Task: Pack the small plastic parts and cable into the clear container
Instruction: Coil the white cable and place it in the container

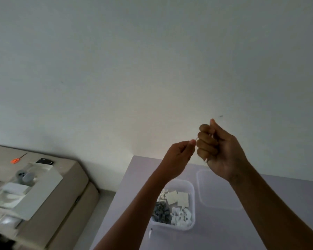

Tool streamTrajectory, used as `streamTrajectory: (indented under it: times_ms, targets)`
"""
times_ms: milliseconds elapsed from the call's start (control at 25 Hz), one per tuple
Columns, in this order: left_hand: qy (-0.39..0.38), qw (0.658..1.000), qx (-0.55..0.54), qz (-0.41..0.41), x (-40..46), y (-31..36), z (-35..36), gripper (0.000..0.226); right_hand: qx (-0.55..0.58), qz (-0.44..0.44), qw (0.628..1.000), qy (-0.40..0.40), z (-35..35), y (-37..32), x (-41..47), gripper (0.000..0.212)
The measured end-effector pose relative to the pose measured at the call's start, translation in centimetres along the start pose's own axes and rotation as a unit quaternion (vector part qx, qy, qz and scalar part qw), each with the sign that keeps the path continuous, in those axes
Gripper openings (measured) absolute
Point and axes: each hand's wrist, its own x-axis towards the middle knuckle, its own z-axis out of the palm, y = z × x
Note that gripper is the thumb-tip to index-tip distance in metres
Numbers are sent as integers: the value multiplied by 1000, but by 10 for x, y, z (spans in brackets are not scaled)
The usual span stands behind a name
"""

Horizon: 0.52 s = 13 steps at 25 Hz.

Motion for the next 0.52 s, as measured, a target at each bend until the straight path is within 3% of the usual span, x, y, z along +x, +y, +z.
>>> streamTrajectory:
  times_ms: [80,160,200,280,360,400,440,520]
  targets:
    - [-70,995,67,-11,0,-1,0,51,43,-127,990,43,-5,-4,13,39]
    - [-121,985,121,-4,-2,0,-1,53,-34,-212,971,110,-20,-11,27,38]
    - [-128,982,136,4,-3,1,-3,55,-122,-238,951,152,-30,-14,33,38]
    - [-115,981,153,31,-2,4,-10,55,-371,-247,869,212,-51,-10,42,39]
    - [-85,983,149,65,3,7,-18,47,-553,-155,794,198,-71,6,43,39]
    - [-63,985,142,77,6,8,-22,42,-581,-84,791,174,-76,15,40,40]
    - [-40,987,131,82,9,8,-25,38,-569,-17,810,142,-77,23,36,43]
    - [3,994,90,63,16,4,-26,36,-470,69,877,72,-70,30,27,50]
